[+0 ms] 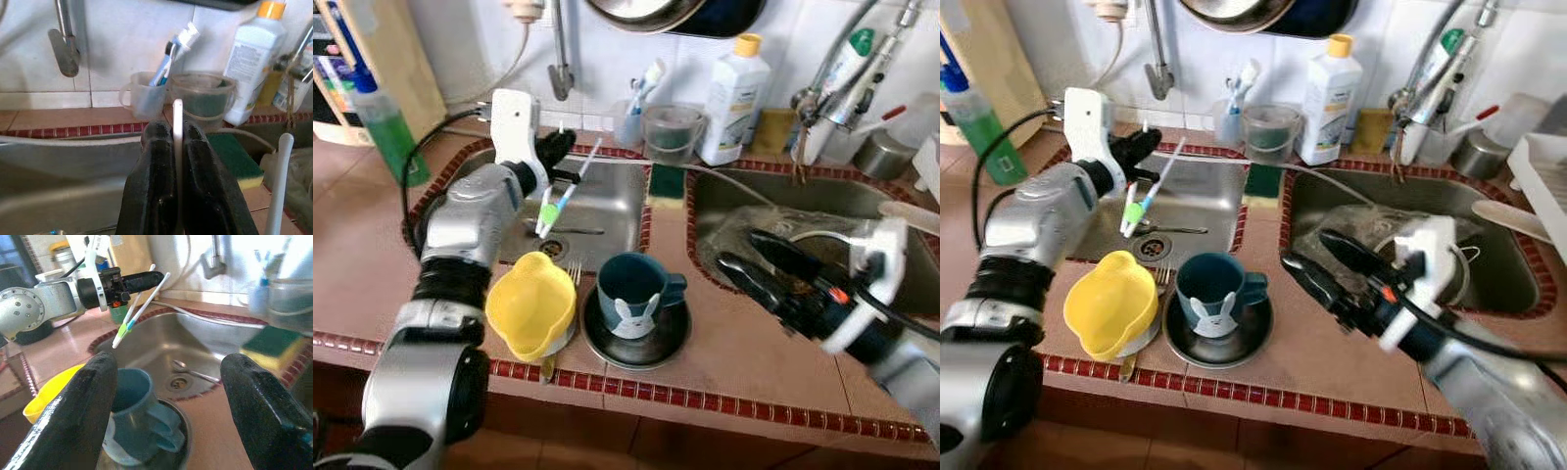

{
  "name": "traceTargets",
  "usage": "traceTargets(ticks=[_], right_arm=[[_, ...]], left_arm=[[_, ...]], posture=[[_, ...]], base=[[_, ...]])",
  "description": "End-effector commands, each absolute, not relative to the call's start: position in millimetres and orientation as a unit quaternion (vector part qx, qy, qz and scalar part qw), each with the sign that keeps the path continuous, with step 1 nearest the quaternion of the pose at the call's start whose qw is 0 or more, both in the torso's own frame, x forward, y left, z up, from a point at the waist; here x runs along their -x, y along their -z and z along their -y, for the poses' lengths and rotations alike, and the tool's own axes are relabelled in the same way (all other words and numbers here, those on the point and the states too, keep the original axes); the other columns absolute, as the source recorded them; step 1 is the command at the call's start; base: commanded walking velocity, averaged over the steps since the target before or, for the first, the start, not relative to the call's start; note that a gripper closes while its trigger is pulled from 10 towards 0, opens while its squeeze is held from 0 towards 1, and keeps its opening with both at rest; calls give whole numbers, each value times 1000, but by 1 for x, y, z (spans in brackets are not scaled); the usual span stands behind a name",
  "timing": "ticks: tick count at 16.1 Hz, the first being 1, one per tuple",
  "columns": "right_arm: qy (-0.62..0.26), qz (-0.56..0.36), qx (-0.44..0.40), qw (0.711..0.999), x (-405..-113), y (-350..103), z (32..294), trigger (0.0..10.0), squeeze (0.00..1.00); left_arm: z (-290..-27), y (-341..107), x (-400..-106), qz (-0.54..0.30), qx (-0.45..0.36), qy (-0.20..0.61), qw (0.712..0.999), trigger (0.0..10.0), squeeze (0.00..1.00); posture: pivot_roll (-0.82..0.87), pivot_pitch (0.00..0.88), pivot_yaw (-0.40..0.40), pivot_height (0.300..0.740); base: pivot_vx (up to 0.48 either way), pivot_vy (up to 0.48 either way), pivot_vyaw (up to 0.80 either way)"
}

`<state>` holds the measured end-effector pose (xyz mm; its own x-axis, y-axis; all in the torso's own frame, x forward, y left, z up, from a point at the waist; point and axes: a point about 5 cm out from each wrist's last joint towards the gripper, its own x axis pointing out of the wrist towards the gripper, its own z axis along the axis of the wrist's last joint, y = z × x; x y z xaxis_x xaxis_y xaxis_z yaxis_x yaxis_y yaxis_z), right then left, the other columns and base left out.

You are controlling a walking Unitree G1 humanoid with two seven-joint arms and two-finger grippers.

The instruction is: Kitchen organization

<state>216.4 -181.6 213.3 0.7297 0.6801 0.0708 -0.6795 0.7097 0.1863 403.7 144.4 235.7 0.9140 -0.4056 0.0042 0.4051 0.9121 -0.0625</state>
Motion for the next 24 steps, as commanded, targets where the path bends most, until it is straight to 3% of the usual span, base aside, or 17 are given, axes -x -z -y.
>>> traceTargets(ticks=[1, 12, 23, 24], right_arm=[[-366, 1, -99, 925, -209, -217, 180, 10000, 0], [-351, -39, -141, 925, -159, -212, 173, 10000, 0], [-342, -37, -144, 928, -158, -217, 176, 10000, 0], [-342, -37, -144, 928, -159, -217, 177, 10000, 0]], left_arm=[[-141, -240, -407, 3, 22, 211, 977, 10000, 0], [-124, -211, -411, -15, 9, 254, 967, 10000, 0], [-129, -197, -410, -46, -8, 244, 969, 10000, 0], [-129, -196, -410, -50, -5, 245, 968, 10000, 180]], posture=[[-249, 112, 49, 732], [-340, 194, 109, 732], [-349, 182, 115, 732], [-349, 180, 114, 732]], base=[[0, 0, 0], [0, 0, 0], [0, 0, 0], [0, 0, 0]])
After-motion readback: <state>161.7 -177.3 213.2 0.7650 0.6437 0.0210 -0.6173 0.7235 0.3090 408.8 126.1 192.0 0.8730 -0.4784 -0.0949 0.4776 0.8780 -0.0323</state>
